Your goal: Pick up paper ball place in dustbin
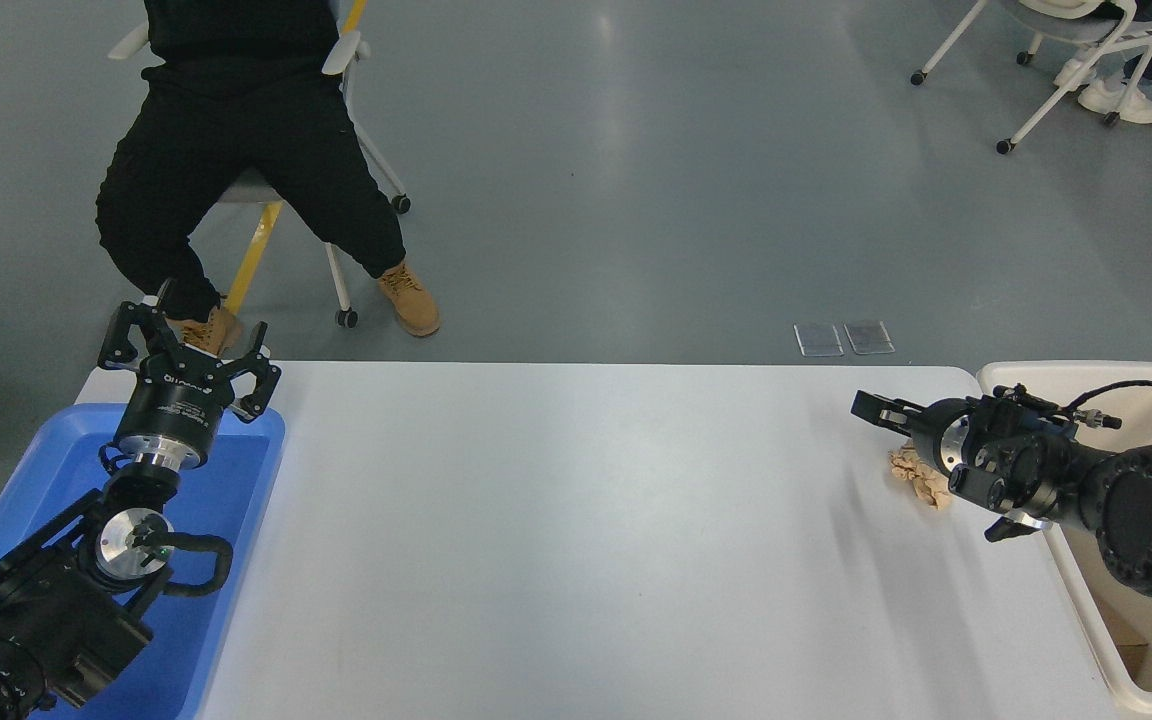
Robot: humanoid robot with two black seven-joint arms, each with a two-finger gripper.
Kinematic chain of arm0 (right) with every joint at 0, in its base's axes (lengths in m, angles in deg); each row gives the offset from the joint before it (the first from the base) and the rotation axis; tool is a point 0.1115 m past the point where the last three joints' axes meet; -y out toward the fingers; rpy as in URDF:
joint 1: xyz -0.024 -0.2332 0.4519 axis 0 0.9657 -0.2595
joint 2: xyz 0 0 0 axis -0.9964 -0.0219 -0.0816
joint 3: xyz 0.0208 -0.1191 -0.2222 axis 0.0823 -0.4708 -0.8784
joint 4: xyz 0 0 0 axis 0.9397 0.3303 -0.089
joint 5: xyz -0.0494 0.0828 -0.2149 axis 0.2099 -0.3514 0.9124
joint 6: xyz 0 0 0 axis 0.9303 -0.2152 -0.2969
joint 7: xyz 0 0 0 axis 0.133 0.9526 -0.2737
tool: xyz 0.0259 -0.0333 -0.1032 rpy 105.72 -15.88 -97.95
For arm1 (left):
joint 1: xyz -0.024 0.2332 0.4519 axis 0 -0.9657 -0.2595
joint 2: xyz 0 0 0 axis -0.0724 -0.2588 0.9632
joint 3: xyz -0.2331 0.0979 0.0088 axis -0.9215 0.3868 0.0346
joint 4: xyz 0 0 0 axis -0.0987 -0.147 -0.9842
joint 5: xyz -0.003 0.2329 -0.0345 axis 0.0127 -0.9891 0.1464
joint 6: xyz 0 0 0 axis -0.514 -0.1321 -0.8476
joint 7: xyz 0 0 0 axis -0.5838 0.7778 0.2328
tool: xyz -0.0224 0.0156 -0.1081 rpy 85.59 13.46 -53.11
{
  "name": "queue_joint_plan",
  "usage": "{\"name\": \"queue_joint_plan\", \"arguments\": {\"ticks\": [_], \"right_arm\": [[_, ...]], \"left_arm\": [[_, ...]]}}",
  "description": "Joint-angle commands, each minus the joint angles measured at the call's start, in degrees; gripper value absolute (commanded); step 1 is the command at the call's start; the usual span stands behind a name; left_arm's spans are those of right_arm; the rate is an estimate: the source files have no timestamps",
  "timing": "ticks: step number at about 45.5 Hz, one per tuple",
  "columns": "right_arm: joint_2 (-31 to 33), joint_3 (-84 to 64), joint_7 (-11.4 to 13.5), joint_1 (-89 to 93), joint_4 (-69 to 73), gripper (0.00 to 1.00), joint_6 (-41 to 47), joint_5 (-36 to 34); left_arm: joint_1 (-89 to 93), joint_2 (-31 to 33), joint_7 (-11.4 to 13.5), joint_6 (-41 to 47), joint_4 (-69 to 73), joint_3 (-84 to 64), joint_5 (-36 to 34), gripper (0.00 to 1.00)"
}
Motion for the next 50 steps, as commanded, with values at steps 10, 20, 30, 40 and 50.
{"name": "queue_joint_plan", "arguments": {"ticks": [10,20,30,40,50], "right_arm": [[0.05,2.02,-0.09,7.53,-4.66,1.0,-4.24,0.0],[0.05,2.98,-0.09,9.47,-4.75,1.0,-8.11,0.0],[-0.39,5.97,-0.27,11.58,-5.54,1.0,-10.93,0.26],[-0.48,6.24,-0.53,12.37,-5.45,0.97,-13.21,0.88],[-0.57,7.2,-0.71,12.46,-5.36,0.87,-13.48,0.96]], "left_arm": [[0.02,-0.01,0.0,0.0,0.0,0.0,-0.01,0.99],[0.02,-0.01,0.0,0.0,0.0,0.0,-0.01,0.99],[-0.07,-0.01,0.0,0.0,0.0,0.0,-0.01,0.99],[-0.07,-0.01,0.0,0.0,0.0,0.0,-0.1,0.99],[0.02,-0.01,0.0,0.0,0.0,0.0,-0.01,0.99]]}}
